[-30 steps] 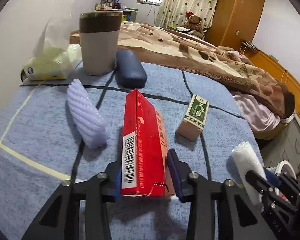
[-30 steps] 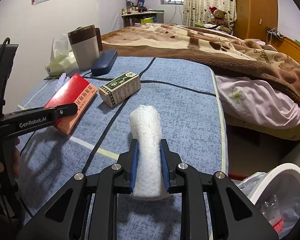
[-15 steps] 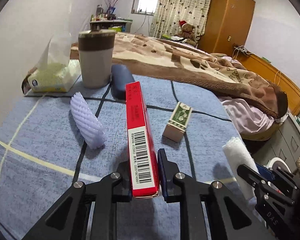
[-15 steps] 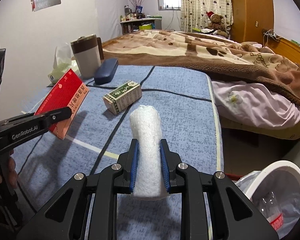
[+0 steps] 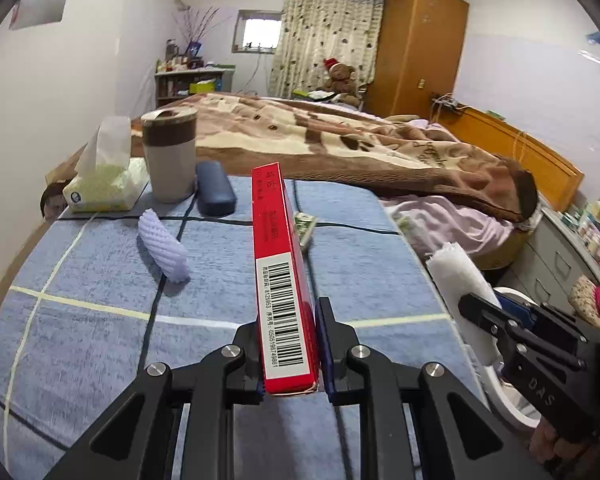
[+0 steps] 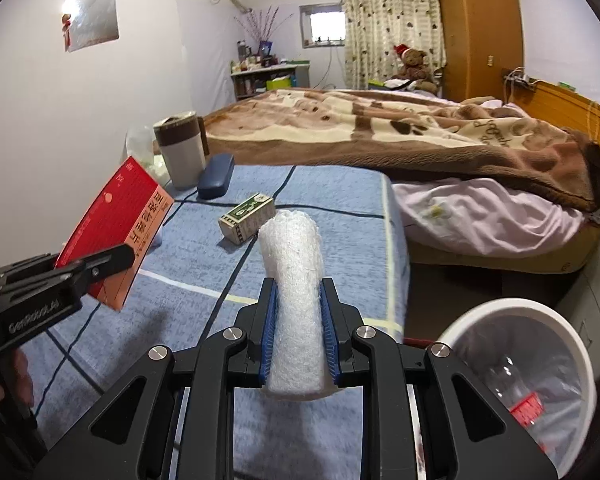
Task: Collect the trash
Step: 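Carry the red box and foam roll over the white bin and open both tools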
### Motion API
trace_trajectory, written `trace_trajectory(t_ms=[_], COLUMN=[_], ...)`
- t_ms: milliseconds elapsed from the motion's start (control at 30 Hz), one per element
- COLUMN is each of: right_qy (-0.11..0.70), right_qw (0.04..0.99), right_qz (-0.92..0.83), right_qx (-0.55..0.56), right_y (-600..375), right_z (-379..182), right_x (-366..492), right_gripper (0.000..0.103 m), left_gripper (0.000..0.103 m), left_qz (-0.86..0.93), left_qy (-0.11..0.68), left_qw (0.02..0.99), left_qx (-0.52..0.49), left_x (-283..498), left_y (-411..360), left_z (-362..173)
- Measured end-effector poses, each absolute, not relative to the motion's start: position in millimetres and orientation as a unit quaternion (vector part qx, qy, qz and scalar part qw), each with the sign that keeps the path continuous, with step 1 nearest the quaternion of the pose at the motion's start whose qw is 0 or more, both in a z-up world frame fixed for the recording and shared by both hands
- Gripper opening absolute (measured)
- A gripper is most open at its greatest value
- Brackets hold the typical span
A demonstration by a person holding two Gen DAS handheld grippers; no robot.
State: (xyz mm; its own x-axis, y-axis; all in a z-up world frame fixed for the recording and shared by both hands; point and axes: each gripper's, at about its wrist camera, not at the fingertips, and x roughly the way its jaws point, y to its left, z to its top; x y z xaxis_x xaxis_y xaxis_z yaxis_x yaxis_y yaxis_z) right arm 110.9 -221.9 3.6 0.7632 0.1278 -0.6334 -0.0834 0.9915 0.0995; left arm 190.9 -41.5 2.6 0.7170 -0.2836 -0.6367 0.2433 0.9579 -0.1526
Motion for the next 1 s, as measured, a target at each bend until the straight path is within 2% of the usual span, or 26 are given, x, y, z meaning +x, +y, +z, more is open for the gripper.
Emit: trace_trajectory(t_ms=[533,1000], right_qy=[0.299,0.291], right_qw=[0.952,0.950], right_qz=[-0.007,-0.078], right_qx=[0.062,0.081], right_y=[-269,-322], right_z=[22,19], right_x=[49,15], right_gripper=[0.022,0.022], left_gripper=[0.020,0.020], left_qz=[-0.218,-0.289], left_qy=[0.304,0.301], left_qw=[0.927,0.908], left_qx=[0.012,0.035], left_x=[110,76], left_y=[-101,-168], left_z=[36,35])
